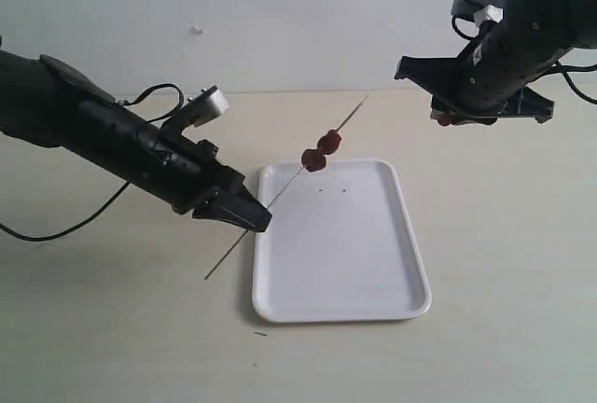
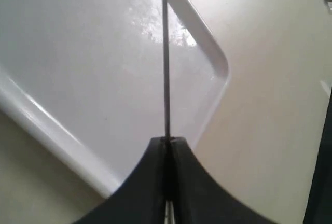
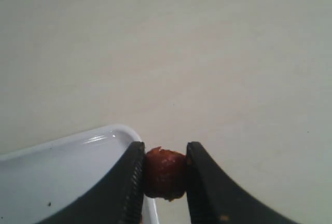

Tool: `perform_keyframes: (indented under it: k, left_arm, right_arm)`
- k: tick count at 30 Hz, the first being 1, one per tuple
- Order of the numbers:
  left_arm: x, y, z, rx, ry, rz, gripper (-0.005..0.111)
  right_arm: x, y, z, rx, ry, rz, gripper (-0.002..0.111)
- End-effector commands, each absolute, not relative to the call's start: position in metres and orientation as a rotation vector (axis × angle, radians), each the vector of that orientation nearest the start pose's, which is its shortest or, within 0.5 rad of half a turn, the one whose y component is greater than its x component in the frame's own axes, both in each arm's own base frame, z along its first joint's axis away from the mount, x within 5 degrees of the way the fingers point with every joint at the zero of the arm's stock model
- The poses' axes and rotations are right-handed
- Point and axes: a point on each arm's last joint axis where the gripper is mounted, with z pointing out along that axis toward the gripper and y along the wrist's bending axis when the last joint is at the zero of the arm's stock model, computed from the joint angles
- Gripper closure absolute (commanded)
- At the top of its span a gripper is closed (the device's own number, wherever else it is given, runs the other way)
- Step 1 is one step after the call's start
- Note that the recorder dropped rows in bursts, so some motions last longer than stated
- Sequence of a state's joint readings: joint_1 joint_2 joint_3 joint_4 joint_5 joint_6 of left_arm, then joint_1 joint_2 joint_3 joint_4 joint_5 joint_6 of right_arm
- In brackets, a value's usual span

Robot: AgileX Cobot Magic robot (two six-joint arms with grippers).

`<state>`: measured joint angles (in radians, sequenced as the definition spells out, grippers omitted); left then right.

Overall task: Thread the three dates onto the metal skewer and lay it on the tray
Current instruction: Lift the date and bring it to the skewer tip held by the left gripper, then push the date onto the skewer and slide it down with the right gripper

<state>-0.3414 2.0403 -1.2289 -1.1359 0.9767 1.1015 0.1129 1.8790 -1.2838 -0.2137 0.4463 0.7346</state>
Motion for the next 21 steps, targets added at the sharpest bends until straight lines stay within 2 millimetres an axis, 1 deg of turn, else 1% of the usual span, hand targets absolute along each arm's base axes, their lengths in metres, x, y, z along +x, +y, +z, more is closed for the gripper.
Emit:
perform_keyframes:
  k: [1, 5, 8, 12, 14, 21]
  left_arm:
    - [0.326, -0.212, 0.15, 0.955, 2.499, -1.278, 0.107]
    - [0.317, -0.231, 0.147, 0.97, 2.476, -1.33, 0.107]
    - [0.312, -0.24, 0.145, 0.998, 2.465, -1.343, 0.107]
    - [0.312, -0.244, 0.146, 0.958, 2.456, -1.364, 0.107]
    - [0.314, -0.246, 0.148, 0.931, 2.424, -1.377, 0.107]
    - [0.309, -0.254, 0.148, 0.966, 2.402, -1.381, 0.107]
  right_arm:
    - [0.409, 0.036, 0.214, 0.55, 2.385, 0.186, 0.081]
    - [0.411, 0.037, 0.219, 0.568, 2.374, 0.201, 0.081]
    - [0.411, 0.037, 0.219, 0.568, 2.374, 0.201, 0.081]
    - [0.411, 0.037, 0.219, 0.562, 2.374, 0.2, 0.081]
    - [0.411, 0.036, 0.219, 0.564, 2.378, 0.198, 0.081]
    - [0.411, 0.037, 0.218, 0.574, 2.383, 0.201, 0.081]
